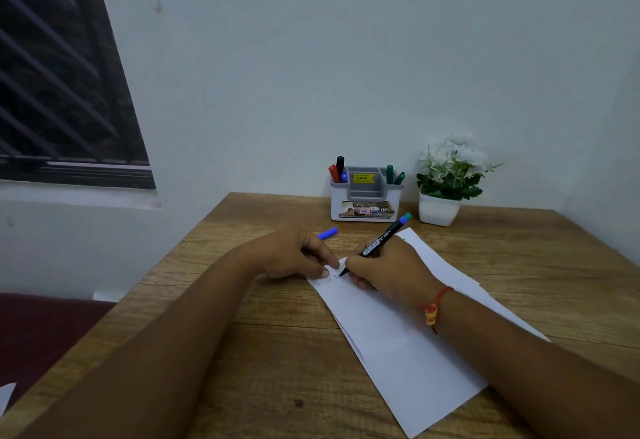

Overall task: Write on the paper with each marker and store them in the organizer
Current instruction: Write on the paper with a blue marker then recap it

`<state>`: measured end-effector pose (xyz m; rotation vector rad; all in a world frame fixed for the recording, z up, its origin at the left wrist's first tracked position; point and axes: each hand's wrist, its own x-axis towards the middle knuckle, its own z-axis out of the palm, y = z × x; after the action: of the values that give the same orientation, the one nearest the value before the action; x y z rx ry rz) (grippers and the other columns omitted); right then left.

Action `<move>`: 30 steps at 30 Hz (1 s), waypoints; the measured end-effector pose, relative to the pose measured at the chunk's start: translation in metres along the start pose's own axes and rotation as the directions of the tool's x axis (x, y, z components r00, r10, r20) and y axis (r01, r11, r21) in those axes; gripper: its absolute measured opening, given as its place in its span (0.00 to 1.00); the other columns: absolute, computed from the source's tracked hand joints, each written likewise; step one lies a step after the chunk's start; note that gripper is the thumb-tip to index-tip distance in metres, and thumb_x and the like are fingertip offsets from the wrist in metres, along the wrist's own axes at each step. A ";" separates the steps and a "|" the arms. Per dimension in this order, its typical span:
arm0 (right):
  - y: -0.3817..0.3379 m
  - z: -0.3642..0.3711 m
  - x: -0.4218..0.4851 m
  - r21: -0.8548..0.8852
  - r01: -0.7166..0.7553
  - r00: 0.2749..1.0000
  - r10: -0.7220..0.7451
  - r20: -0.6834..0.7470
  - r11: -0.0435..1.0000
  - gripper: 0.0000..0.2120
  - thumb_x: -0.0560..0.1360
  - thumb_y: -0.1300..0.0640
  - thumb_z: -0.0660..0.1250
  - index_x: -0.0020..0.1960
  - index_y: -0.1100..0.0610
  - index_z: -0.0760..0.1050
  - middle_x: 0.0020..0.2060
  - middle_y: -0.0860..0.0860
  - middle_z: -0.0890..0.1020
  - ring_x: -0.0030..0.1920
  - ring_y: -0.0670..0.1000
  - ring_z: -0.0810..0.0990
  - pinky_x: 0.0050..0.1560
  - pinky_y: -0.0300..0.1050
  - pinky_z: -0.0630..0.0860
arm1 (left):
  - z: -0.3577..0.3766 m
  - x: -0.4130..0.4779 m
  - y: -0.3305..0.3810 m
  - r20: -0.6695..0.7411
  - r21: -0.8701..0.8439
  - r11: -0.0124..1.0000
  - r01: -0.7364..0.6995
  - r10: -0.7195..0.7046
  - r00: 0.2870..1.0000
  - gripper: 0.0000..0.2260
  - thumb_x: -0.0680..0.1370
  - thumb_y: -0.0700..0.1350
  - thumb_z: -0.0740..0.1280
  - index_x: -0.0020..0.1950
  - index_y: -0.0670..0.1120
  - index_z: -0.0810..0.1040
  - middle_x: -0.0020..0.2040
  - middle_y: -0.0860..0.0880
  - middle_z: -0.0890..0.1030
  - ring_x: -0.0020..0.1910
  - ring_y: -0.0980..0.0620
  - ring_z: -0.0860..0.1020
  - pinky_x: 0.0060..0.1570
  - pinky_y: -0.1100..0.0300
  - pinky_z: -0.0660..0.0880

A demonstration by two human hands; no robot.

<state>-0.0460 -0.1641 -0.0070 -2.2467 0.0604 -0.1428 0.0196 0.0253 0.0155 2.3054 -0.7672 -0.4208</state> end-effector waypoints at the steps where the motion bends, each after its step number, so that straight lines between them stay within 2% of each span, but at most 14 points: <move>1: 0.000 0.000 0.000 -0.002 -0.004 1.000 0.004 0.000 1.000 0.14 0.71 0.52 0.66 0.37 0.62 0.82 0.27 0.50 0.82 0.31 0.45 0.78 0.43 0.45 0.78 | 0.000 0.000 0.000 -0.002 0.003 1.000 0.001 -0.001 1.000 0.11 0.74 0.41 0.73 0.55 0.52 0.85 0.30 0.67 0.78 0.34 0.63 0.74 0.39 0.68 0.67; 5: 0.000 0.000 0.000 -0.028 -0.005 1.000 0.005 -0.009 1.000 0.14 0.71 0.53 0.66 0.36 0.62 0.82 0.28 0.51 0.82 0.31 0.44 0.78 0.40 0.43 0.77 | 0.000 0.001 -0.002 -0.007 0.001 1.000 0.004 -0.004 1.000 0.11 0.74 0.42 0.73 0.54 0.53 0.85 0.30 0.66 0.78 0.35 0.63 0.74 0.39 0.68 0.67; 8: 0.001 0.001 0.000 -0.034 0.005 1.000 -0.005 -0.013 0.999 0.14 0.70 0.52 0.65 0.34 0.62 0.80 0.31 0.55 0.84 0.32 0.45 0.78 0.42 0.45 0.77 | 0.001 0.002 -0.003 -0.009 0.003 1.000 0.000 0.000 1.000 0.11 0.74 0.42 0.74 0.54 0.54 0.85 0.32 0.66 0.79 0.35 0.64 0.74 0.40 0.67 0.67; 12: 0.001 -0.001 0.000 -0.027 -0.001 1.000 0.001 -0.006 1.000 0.14 0.70 0.53 0.65 0.33 0.62 0.79 0.30 0.53 0.83 0.32 0.45 0.78 0.42 0.46 0.77 | 0.001 0.002 -0.003 -0.012 -0.004 1.000 -0.004 0.004 1.000 0.11 0.73 0.42 0.74 0.53 0.54 0.85 0.36 0.63 0.80 0.38 0.61 0.74 0.41 0.66 0.68; 14: 0.001 -0.002 0.000 0.005 -0.009 1.000 0.010 -0.014 1.000 0.14 0.71 0.54 0.66 0.33 0.62 0.79 0.29 0.52 0.83 0.32 0.44 0.78 0.40 0.43 0.76 | 0.001 0.002 -0.004 -0.016 -0.007 1.000 -0.005 0.005 1.000 0.11 0.74 0.42 0.74 0.53 0.53 0.85 0.34 0.64 0.79 0.37 0.62 0.74 0.40 0.67 0.68; 17: 0.000 -0.001 -0.001 -0.006 -0.010 1.000 0.010 -0.015 1.000 0.13 0.71 0.54 0.65 0.31 0.56 0.78 0.27 0.48 0.81 0.31 0.43 0.77 0.38 0.39 0.72 | 0.001 0.002 -0.002 -0.003 -0.002 1.000 -0.002 0.002 1.000 0.11 0.74 0.42 0.73 0.54 0.52 0.85 0.31 0.67 0.78 0.35 0.63 0.74 0.39 0.69 0.67; 22: 0.000 0.000 -0.001 -0.022 -0.004 1.000 0.003 -0.011 1.000 0.12 0.71 0.54 0.65 0.30 0.57 0.79 0.27 0.49 0.81 0.31 0.43 0.76 0.38 0.40 0.73 | 0.001 0.002 -0.003 -0.005 -0.003 1.000 0.000 0.000 1.000 0.11 0.74 0.42 0.73 0.54 0.53 0.85 0.34 0.64 0.79 0.38 0.61 0.74 0.39 0.68 0.67; 30: -0.001 0.000 -0.001 -0.027 -0.009 1.000 0.009 -0.026 1.000 0.13 0.72 0.54 0.66 0.29 0.56 0.76 0.28 0.50 0.80 0.34 0.45 0.78 0.37 0.41 0.73 | 0.001 0.001 -0.001 -0.004 -0.007 1.000 0.008 -0.008 1.000 0.11 0.74 0.41 0.73 0.54 0.52 0.85 0.34 0.65 0.79 0.37 0.61 0.74 0.39 0.68 0.67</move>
<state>-0.0474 -0.1638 -0.0064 -2.2719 0.0867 -0.1668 0.0200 0.0248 0.0144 2.3030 -0.7528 -0.4214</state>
